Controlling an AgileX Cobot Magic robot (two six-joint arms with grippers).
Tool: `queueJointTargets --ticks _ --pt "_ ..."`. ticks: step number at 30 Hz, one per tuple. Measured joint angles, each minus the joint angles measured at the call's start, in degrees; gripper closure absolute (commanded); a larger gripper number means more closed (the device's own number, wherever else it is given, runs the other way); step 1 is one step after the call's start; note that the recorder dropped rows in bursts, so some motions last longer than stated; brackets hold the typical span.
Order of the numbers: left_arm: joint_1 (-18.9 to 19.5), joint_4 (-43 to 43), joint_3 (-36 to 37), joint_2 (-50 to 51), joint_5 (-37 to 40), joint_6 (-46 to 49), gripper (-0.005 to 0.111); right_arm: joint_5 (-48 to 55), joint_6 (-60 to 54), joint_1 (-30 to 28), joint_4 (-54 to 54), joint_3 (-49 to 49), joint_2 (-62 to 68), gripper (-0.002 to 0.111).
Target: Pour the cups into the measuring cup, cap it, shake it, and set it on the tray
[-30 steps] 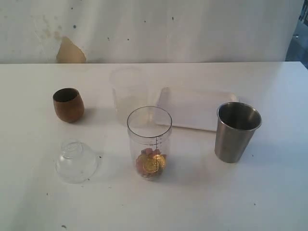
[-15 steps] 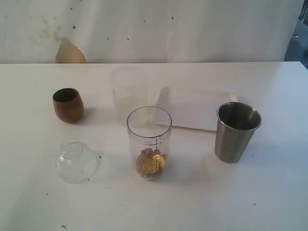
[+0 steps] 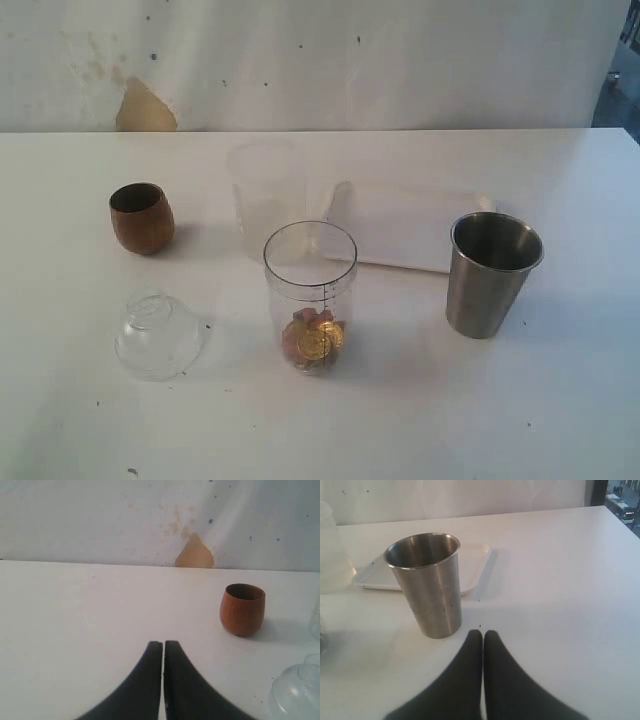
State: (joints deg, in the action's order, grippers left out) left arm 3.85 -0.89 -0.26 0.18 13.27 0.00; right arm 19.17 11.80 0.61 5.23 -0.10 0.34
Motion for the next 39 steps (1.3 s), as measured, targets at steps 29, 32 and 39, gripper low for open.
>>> queueJointTargets --ticks 29,32,39 --pt "0.0 0.0 0.0 0.0 0.0 0.0 0.105 -38.23 7.17 0.0 2.26 0.0 1.61 0.036" --pt "0.0 0.0 0.0 0.0 0.0 0.0 0.105 -39.44 7.07 0.0 2.36 0.0 8.67 0.014" --pt "0.0 0.0 0.0 0.0 0.0 0.0 0.105 -54.05 8.52 0.0 11.26 0.0 38.64 0.016"
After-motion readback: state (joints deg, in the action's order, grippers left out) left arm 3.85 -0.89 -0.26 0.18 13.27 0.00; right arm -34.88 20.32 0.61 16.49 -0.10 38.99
